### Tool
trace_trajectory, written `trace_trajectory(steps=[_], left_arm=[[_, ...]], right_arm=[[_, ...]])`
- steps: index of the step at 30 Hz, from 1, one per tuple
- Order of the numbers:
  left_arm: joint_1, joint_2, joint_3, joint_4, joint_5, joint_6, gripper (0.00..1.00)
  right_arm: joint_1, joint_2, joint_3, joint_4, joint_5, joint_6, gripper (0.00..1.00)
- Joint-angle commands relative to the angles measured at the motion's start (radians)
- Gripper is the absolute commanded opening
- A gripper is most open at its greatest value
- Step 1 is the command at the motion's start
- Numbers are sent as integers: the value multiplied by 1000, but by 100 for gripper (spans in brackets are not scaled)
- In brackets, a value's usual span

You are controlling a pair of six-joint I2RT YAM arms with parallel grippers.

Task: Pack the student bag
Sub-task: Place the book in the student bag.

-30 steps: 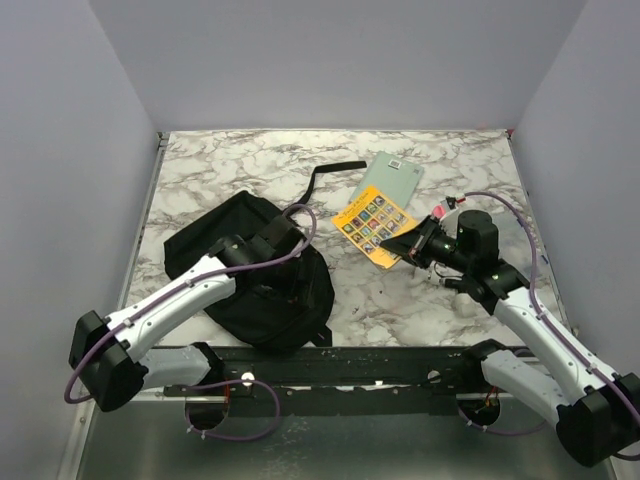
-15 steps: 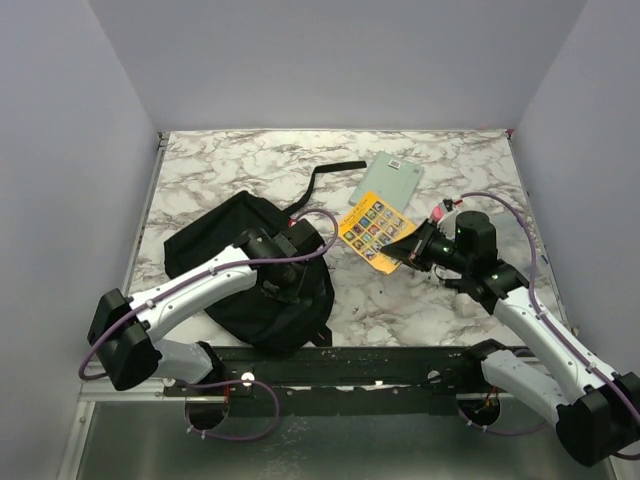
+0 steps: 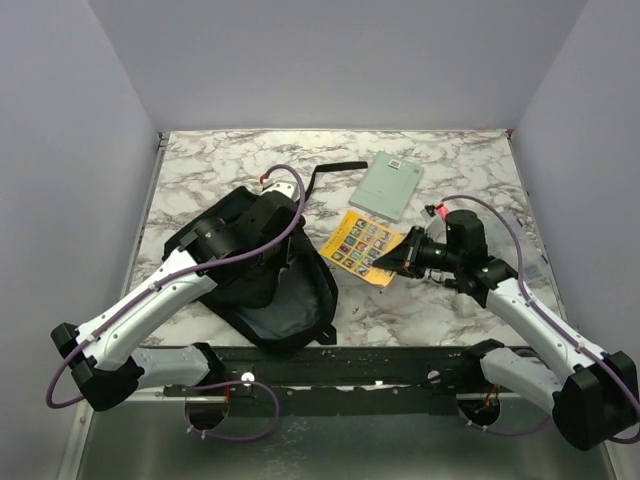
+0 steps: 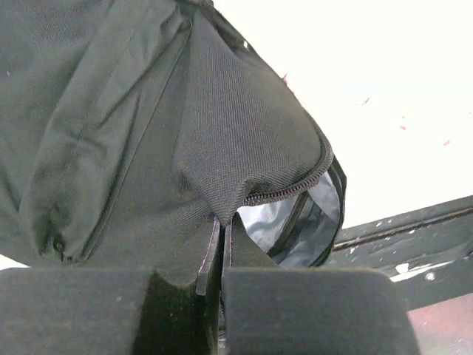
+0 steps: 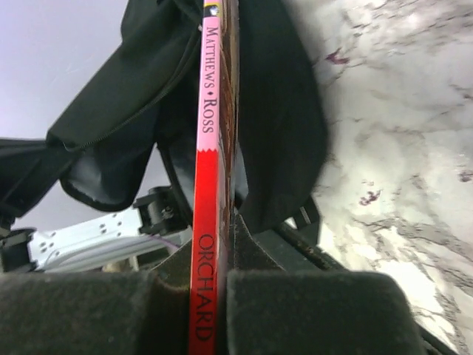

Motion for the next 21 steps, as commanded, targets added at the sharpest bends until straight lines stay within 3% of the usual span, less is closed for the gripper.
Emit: trace_trajectory(steps=[1, 6, 15, 21], left_arm=[[6, -9, 91, 110, -28, 8, 0], [7, 43, 128, 116, -1, 23, 0], [13, 65, 121, 123, 18, 27, 0], [17, 59, 124, 130, 26, 32, 0]], right_arm=[[16, -19, -69, 173, -171, 119, 0], [50, -121, -152, 260, -185, 249, 0], [100, -220, -240, 240, -179, 270, 0], [303, -90, -263, 458, -121, 362, 0]])
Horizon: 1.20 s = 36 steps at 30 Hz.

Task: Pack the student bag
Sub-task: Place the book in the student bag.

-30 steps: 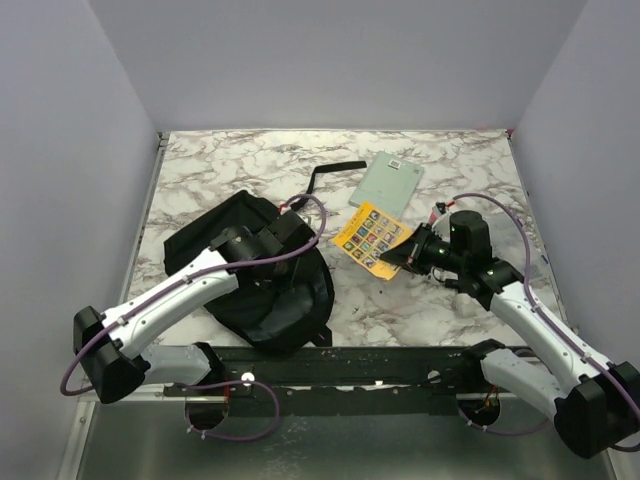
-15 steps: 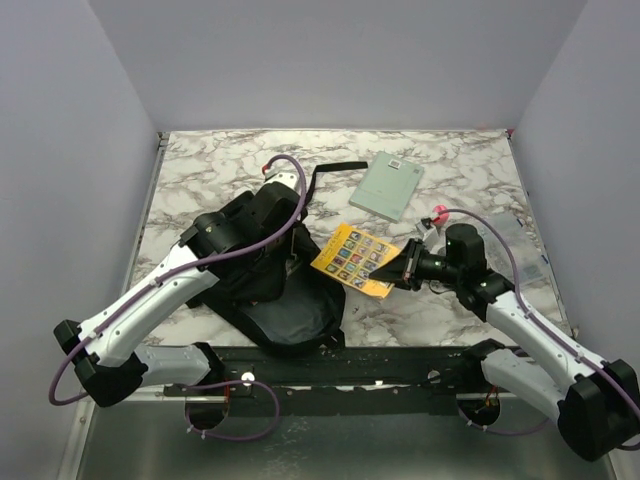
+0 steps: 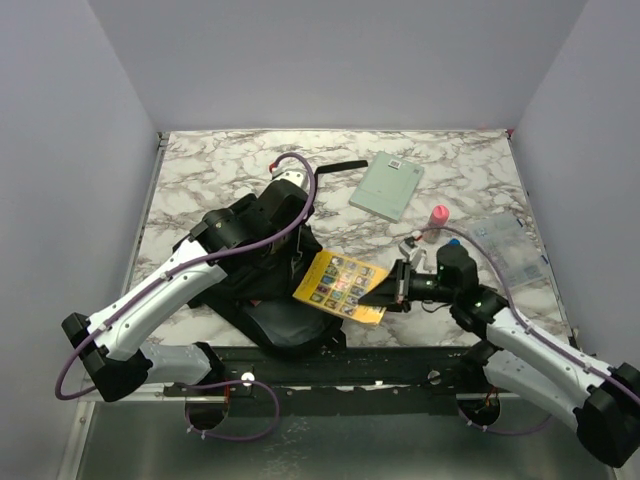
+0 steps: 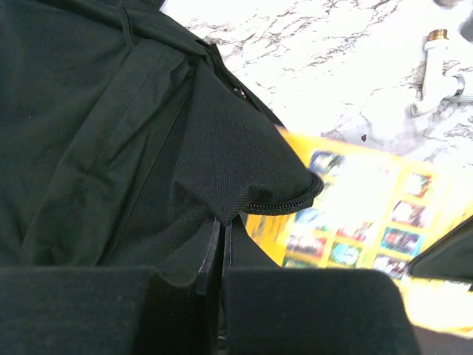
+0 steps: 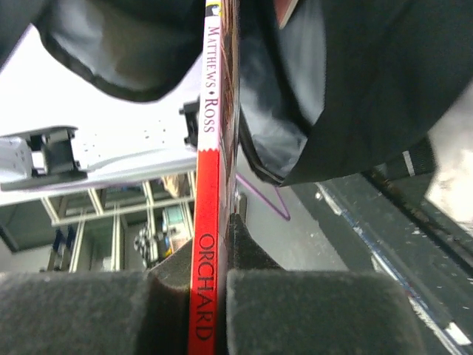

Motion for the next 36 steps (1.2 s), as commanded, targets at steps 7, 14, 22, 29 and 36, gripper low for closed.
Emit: trace_trajectory(steps=[7, 14, 22, 29, 36], left_arm=[[7, -61, -83, 74, 97, -46, 0], [6, -125, -177, 138, 280, -120, 0], [6, -137, -162, 141, 238, -93, 0], [8, -155, -165, 139, 242, -99, 0], [9, -164, -158, 138, 240, -86, 0]], right_arm=[[286, 378, 44, 470, 221, 151, 0], [306, 646, 189, 624, 305, 166, 0], [423, 873, 329, 610, 673, 144, 29], [432, 876, 272, 548, 564, 123, 67], [455, 798, 142, 596, 502, 169, 61]])
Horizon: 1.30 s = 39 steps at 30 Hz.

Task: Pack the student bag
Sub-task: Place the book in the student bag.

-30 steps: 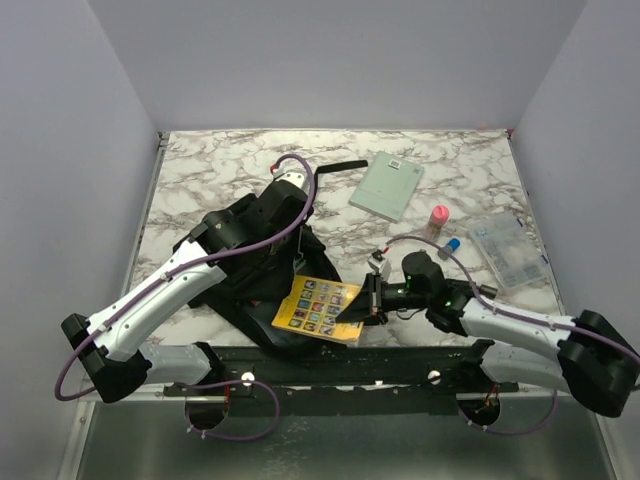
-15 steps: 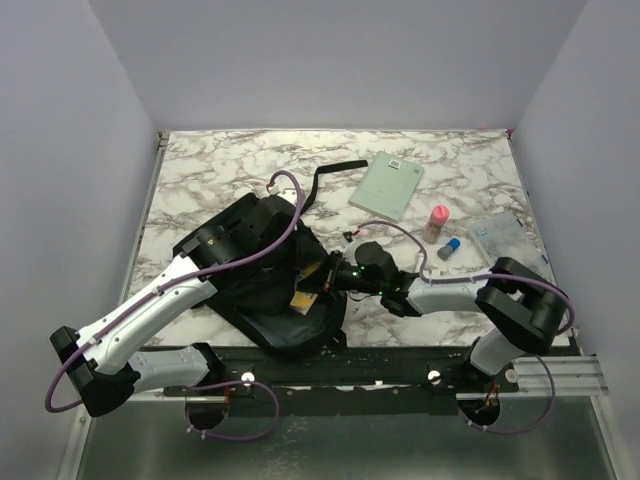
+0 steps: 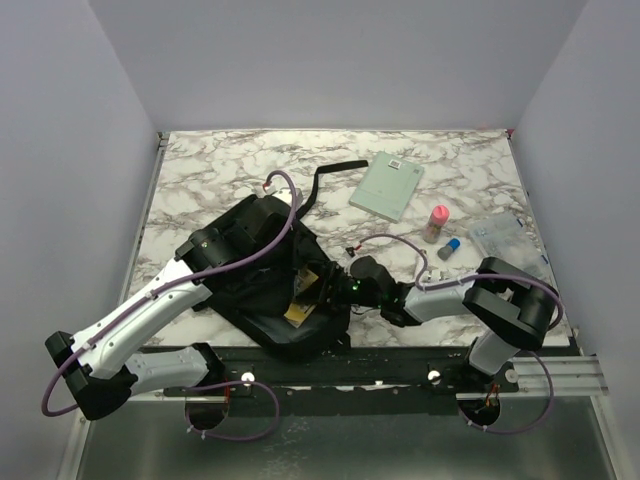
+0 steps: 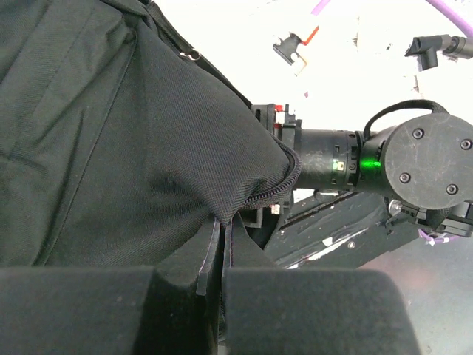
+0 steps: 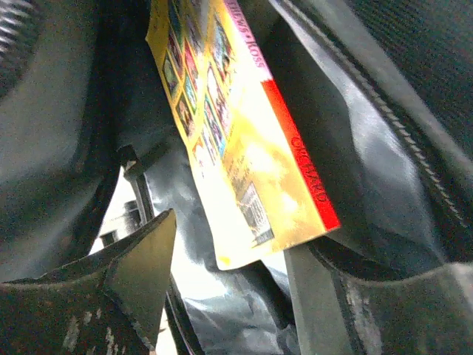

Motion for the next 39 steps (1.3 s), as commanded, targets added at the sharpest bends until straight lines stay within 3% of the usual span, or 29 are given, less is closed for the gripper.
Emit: trace_trajectory(steps=[1, 8, 9, 12, 16, 19, 24, 30, 35, 39], left_arm=[[2, -27, 22, 45, 23, 10, 0], [2, -17, 1, 53, 35, -7, 0], [2, -22, -5, 56, 31, -8, 0], [3, -48, 2, 38, -22, 10, 0], [8, -93, 3, 23, -67, 40, 0], [14, -112, -10, 13, -85, 43, 0], [23, -117, -35, 13, -98, 36, 0], [30, -117, -51, 15, -92, 45, 0], [32, -124, -71, 18, -83, 32, 0], [32, -136, -89, 18, -82, 26, 0]], right_arm=[[22, -49, -67, 44, -30, 26, 57], [22, 76, 46, 153, 16, 65, 1], [22, 101, 69, 170, 40, 89, 0], [21, 177, 158, 205, 137, 122, 0], [22, 260, 248, 249, 124, 120, 1], [24, 256, 244, 216, 99, 80, 20], [23, 207, 127, 247, 86, 55, 39], [23, 191, 93, 250, 77, 38, 38], [23, 240, 171, 234, 71, 33, 37], [23, 212, 175, 188, 68, -13, 47]])
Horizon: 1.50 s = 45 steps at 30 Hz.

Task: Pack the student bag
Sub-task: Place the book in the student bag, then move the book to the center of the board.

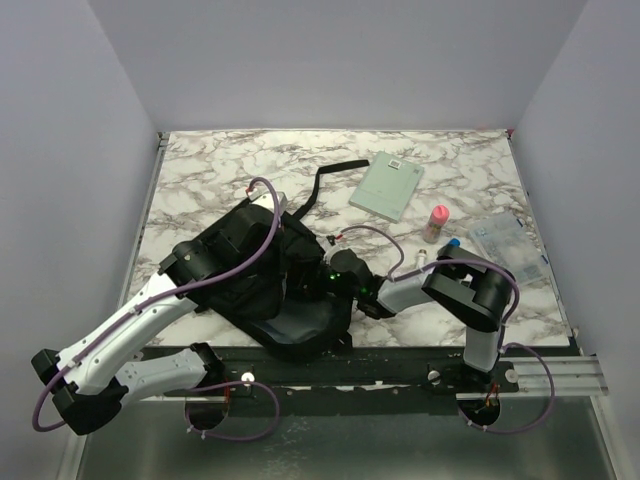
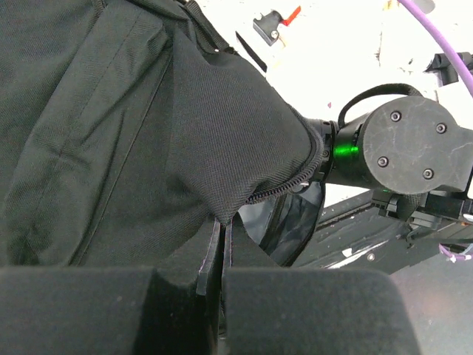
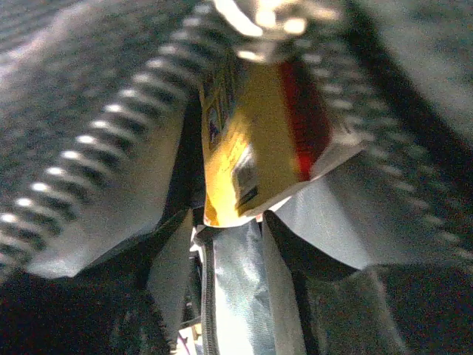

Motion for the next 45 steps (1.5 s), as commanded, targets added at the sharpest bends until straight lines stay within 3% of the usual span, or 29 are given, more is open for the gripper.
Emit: trace_trajectory(steps=[1, 6, 9, 12, 17, 23, 26, 31, 39, 45], left_arm=[[6, -35, -26, 17, -17, -2, 0], [12, -35, -42, 22, -19, 3, 0], [16, -33, -69, 41, -18, -1, 0], [22, -15, -94, 59, -7, -5, 0], [35, 52, -159, 71, -57, -21, 0], [94, 129, -239, 134, 24, -31, 0], [107, 150, -297, 209, 126, -59, 0], [115, 191, -378, 306, 262, -89, 2], [124, 110, -404, 337, 348, -50, 55], [125, 37, -388, 338, 477, -64, 79]], right_arm=[[4, -29, 8, -36, -3, -74, 50], [4, -115, -36, -194, -49, -144, 71], [4, -201, -78, -278, -61, -215, 76], [4, -313, -42, -519, -39, -342, 79], [4, -532, -22, -917, 216, -551, 82], [-5, -690, 13, -1186, 489, -659, 89], [-55, -686, 77, -1237, 564, -720, 92], [-197, -547, 260, -1258, 601, -828, 95], [-422, -215, 578, -1164, 594, -929, 100], [-557, 52, 826, -1102, 588, -962, 100]])
